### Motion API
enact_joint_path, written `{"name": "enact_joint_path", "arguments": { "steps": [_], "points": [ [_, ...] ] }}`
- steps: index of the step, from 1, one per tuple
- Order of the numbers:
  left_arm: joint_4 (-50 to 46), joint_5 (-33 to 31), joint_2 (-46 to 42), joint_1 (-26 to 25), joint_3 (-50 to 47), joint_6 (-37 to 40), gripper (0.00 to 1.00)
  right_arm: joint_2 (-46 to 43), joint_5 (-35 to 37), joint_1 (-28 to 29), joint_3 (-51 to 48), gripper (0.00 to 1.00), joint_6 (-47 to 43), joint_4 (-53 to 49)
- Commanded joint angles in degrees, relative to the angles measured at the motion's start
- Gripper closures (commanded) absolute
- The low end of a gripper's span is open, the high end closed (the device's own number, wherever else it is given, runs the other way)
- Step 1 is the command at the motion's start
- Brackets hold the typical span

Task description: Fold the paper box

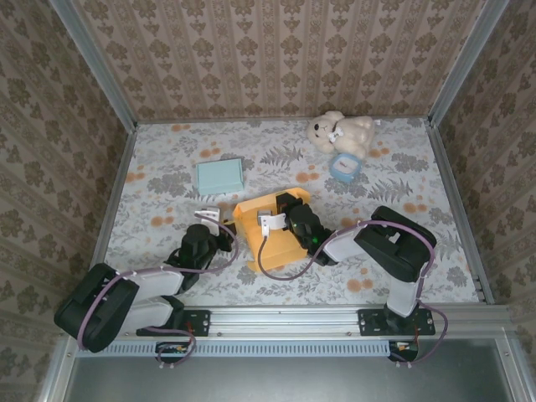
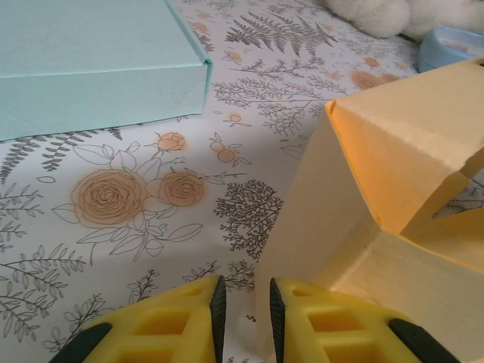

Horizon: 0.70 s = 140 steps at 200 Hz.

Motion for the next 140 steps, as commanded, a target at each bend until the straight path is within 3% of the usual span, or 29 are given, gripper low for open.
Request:
{"name": "enact_joint_path", "arguments": {
  "steps": [1, 66, 108, 140],
  "points": [
    [4.82, 2.71, 0.2, -0.23, -0.37, 1.36, 0.73, 1.16, -2.23, 0.3, -0.95, 1.0, 1.98, -5.33],
    [4.97, 0.97, -2.47, -0.3, -3.46, 0.85, 0.62, 0.55, -2.46, 0.12, -1.35, 1.0, 2.23, -5.88],
    [0.8, 1.8, -8.81, -0.39, -5.0, -1.36, 0.55, -0.02, -2.76, -0.3, -1.52, 1.0, 2.28, -6.51],
    [0.37, 2.79, -11.13, -0.48, -5.54, -0.86, 0.54, -0.16, -2.73, -0.44, -1.39, 1.0, 2.67, -6.64]
  ]
}}
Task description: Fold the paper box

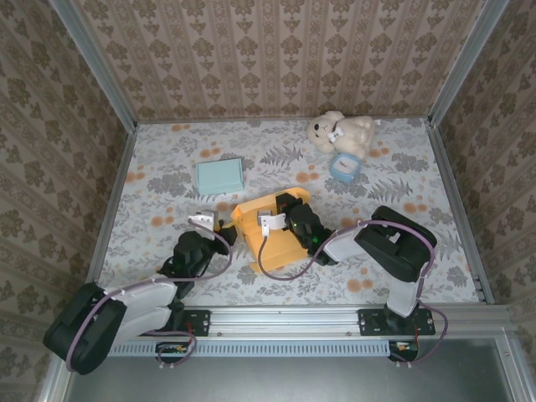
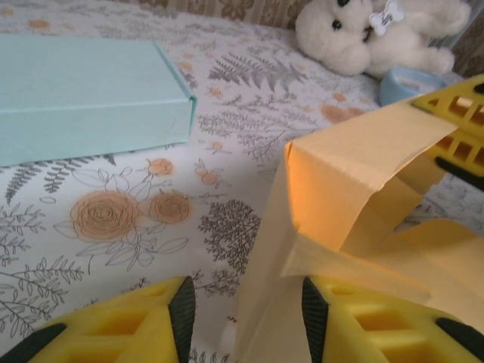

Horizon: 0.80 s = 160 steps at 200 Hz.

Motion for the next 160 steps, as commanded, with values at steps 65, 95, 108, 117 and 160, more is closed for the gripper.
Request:
{"name": "enact_joint_path", "arguments": {
  "steps": [65, 95, 108, 117, 160],
  "points": [
    [5.86, 3.69, 11.14, -0.52, 1.73, 0.25, 0.54, -0.69, -2.15, -0.25, -1.33, 1.0, 2.67, -7.45],
    [11.12, 7.41, 16.32, -1.47, 2.51, 0.27, 0.54, -0.46, -2.27, -0.26, -1.47, 1.0, 2.78, -7.44],
    [12.31, 7.69, 17.55, -2.13, 2.78, 0.73, 0.54, -0.33, -2.23, -0.34, -1.44, 1.0, 2.8, -7.44],
    [12.47, 7.62, 18.22, -2.25, 2.9, 1.31, 0.54, -0.27, -2.36, -0.31, -1.57, 1.0, 2.88, -7.43],
    [12.84, 7.83, 20.51, -2.35, 4.13, 2.66, 0.54, -0.32, -2.79, -0.68, -1.74, 1.0, 2.97, -7.44]
  ]
}}
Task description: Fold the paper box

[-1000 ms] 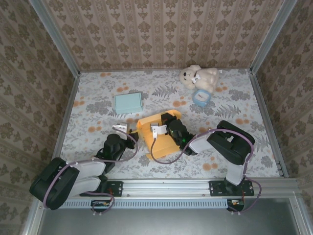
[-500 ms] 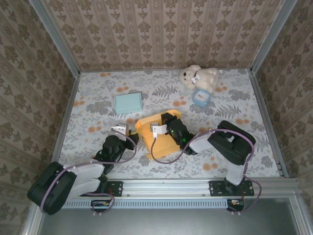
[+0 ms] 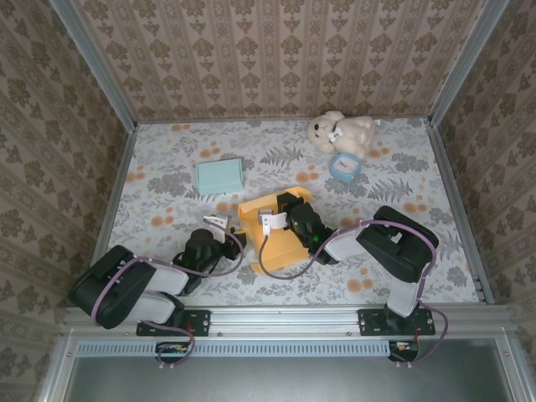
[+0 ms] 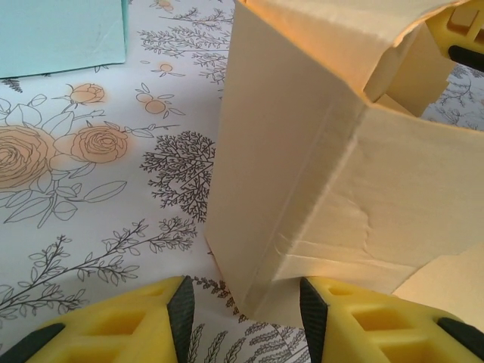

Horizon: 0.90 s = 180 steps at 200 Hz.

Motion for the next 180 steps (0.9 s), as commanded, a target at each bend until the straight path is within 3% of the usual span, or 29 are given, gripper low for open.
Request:
{"name": "enact_joint_path", "arguments": {
  "steps": [1, 22, 61, 144, 180],
  "points": [
    [3.3, 1.96, 1.05, -0.41, 2.12, 1.7, 0.54, 0.34, -2.34, -0.05, -1.74, 1.0, 2.29, -6.1],
    [3.97, 3.75, 0.98, -0.46, 2.09, 1.88, 0.53, 0.34, -2.51, -0.17, -2.01, 1.0, 2.31, -6.1],
    [4.25, 5.87, 1.6, -0.79, 1.77, 2.94, 0.4, 0.59, -2.8, -0.56, -1.92, 1.0, 2.51, -6.1],
    [4.58, 3.39, 3.74, -0.62, 2.7, 3.26, 0.38, 0.95, -3.1, -0.67, -1.87, 1.0, 2.65, -6.27],
    [4.23, 4.37, 0.03, -0.87, 0.76, 1.96, 0.38, 1.2, -3.14, -0.85, -1.83, 1.0, 2.67, -6.59]
  ]
}}
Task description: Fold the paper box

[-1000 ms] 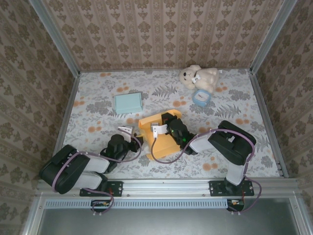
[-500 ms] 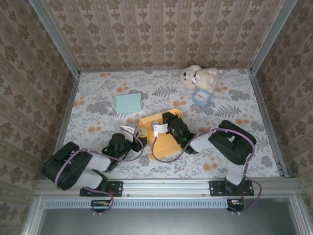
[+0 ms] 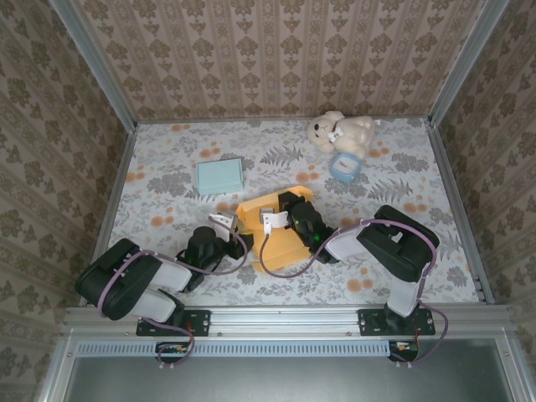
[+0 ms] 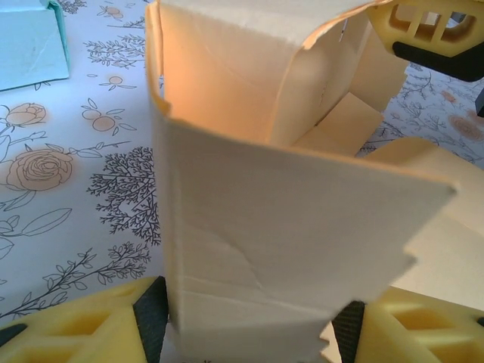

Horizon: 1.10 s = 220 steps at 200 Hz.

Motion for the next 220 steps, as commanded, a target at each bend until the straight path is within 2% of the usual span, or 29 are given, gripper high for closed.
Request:
{"name": "enact_joint_path", "arguments": {
  "steps": [1, 22, 37, 61, 75, 89, 104, 114, 131, 181, 220],
  "points": [
    [1.48, 0.17, -3.35, -0.47, -0.95, 0.0, 0.38, 1.18, -2.66, -0.16, -1.83, 1.0, 2.46, -6.52],
    [-5.6, -4.5, -11.14, -1.06, -2.82, -2.42, 0.38, 1.1, -2.86, -0.38, -1.81, 1.0, 2.71, -6.67],
    [-15.27, -9.58, -21.14, -1.27, -3.92, -4.96, 0.36, 0.96, -3.08, -0.58, -1.74, 1.0, 2.9, -6.89],
    [-33.64, -17.93, -44.03, -1.64, -6.69, -8.23, 0.33, 0.76, -3.22, -0.77, -1.74, 1.0, 3.15, -7.38],
    [-49.7, -24.08, -57.52, -1.78, -6.05, -11.47, 0.31, 0.7, -3.35, -0.73, -1.74, 1.0, 3.18, -7.46],
    [-57.17, -23.66, -67.13, -1.82, -5.58, -12.08, 0.29, 0.55, -3.44, -0.87, -1.66, 1.0, 3.32, -7.88],
    [-62.09, -25.24, -72.27, -1.88, -5.33, -12.92, 0.29, 0.47, -3.43, -0.88, -1.57, 1.0, 3.39, -8.34],
    [-61.8, -25.04, -71.67, -1.68, -5.29, -12.77, 0.28, 0.45, -3.38, -0.88, -1.61, 1.0, 3.41, -8.43],
    [-55.9, -22.41, -65.54, -1.56, -5.72, -11.23, 0.28, 0.22, -3.4, -0.89, -1.65, 1.0, 3.52, -8.56],
    [-30.52, -14.81, -41.74, -0.97, -6.64, -6.12, 0.27, 0.1, -3.7, -0.81, -1.58, 1.0, 3.84, -9.14],
    [-20.34, -11.21, -30.54, -0.83, -5.19, -2.68, 0.26, 0.43, -3.74, -0.93, -1.48, 1.0, 3.82, -9.14]
  ]
}}
